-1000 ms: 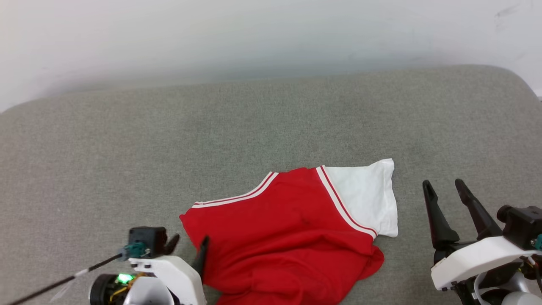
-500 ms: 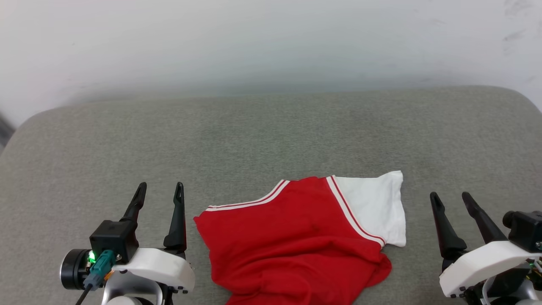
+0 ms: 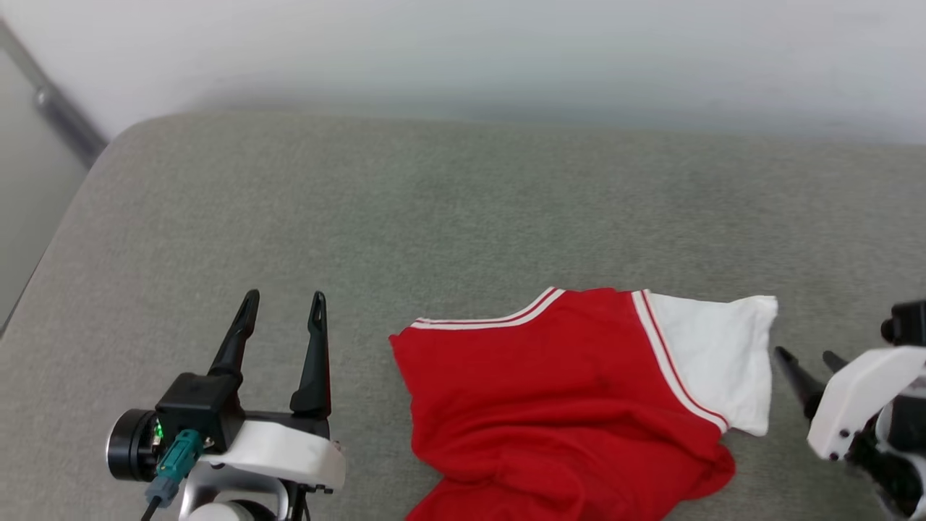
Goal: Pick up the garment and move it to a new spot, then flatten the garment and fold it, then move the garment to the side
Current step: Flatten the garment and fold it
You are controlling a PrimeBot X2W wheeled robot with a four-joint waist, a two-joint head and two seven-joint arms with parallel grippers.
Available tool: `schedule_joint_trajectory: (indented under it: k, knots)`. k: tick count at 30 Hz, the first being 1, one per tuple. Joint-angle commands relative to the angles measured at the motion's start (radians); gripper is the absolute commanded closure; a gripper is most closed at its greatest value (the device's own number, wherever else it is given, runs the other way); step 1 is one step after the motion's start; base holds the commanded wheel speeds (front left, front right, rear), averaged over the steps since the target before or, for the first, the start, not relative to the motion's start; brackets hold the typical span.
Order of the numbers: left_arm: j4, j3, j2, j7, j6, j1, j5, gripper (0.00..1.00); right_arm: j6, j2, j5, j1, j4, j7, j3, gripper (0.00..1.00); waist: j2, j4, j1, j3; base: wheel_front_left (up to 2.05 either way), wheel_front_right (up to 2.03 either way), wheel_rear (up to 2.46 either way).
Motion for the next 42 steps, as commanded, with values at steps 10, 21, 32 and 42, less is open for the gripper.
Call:
schedule_joint_trajectory:
  k: [10, 21, 32, 42]
  knots:
    - [0.041, -0.014, -0.042, -0.036, -0.034, -0.057, -0.016, 0.00, 0.000, -0.079, -0.006, -0.196, 0.195, 0.158, 0.037, 0.00, 0.0000, 0.085, 0.0000, 0.128, 0.00, 0.00, 0.00]
    - [0.091, -0.021, -0.054, -0.044, -0.051, -0.080, -0.028, 0.00, 0.000, -0.050, 0.035, -0.219, 0.359, 0.212, 0.120, 1.00, 0.0000, 0.057, 0.0000, 0.131, 0.00, 0.00, 0.00]
    - [0.081, -0.021, -0.022, -0.011, -0.044, -0.055, -0.032, 0.00, 0.000, -0.132, 0.015, -0.250, 0.146, 0.063, 0.040, 1.00, 0.0000, -0.060, 0.0000, 0.078, 0.00, 0.00, 0.00]
    - [0.073, -0.024, -0.007, 0.014, -0.038, -0.044, -0.040, 0.00, 0.000, -0.028, -0.033, -0.047, 0.135, 0.051, -0.157, 1.00, 0.0000, -0.123, 0.0000, 0.069, 0.00, 0.00, 0.00]
